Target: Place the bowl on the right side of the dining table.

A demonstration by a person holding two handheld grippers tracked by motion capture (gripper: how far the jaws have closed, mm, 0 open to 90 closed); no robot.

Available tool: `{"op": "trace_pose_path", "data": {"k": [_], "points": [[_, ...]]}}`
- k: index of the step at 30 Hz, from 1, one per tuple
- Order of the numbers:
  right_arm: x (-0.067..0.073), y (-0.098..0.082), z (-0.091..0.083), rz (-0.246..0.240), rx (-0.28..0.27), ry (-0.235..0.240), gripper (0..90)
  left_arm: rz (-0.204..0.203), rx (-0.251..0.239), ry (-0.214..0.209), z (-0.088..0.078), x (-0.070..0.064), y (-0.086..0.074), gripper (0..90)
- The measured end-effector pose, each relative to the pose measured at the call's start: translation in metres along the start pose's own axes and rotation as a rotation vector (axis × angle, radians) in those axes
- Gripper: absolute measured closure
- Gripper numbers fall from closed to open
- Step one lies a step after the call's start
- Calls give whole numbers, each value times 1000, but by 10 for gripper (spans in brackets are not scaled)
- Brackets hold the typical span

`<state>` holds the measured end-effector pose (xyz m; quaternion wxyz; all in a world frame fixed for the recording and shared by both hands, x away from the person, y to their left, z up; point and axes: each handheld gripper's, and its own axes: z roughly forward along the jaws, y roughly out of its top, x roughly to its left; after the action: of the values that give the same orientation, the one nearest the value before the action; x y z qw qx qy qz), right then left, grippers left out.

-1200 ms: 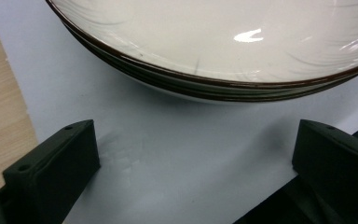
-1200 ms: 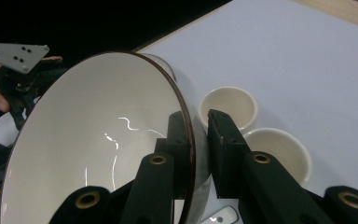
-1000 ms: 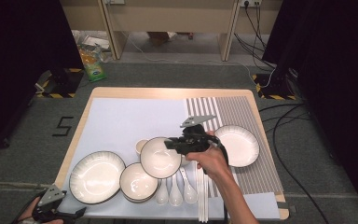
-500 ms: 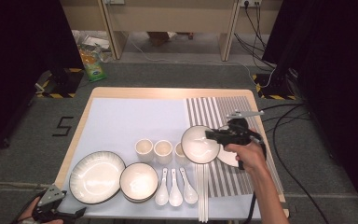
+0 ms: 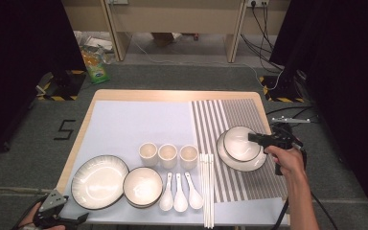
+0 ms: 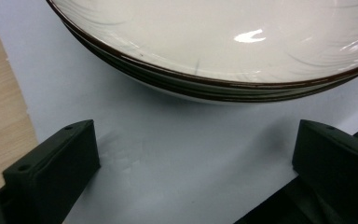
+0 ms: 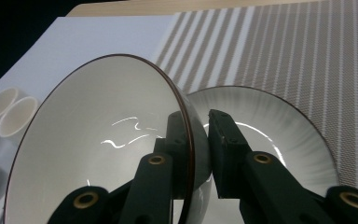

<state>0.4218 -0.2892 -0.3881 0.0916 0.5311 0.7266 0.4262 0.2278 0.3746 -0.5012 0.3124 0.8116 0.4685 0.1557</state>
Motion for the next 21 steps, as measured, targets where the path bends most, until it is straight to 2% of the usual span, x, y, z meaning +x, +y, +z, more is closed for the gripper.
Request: {"op": "trace_pose_path", "data": {"k": [5, 6, 11, 21], "points": [[-14, -7, 8, 36, 9, -10, 785, 3, -6, 1, 0, 0, -1, 0], [-21, -11, 14, 54, 20, -22, 783, 0, 0, 0, 0, 0, 0, 0], [-34, -17, 28, 88, 48, -42, 783, 1, -2, 1, 0, 0, 0, 0], [-45, -21, 43, 125, 70, -82, 785, 1, -1, 2, 0, 0, 0, 0]]}}
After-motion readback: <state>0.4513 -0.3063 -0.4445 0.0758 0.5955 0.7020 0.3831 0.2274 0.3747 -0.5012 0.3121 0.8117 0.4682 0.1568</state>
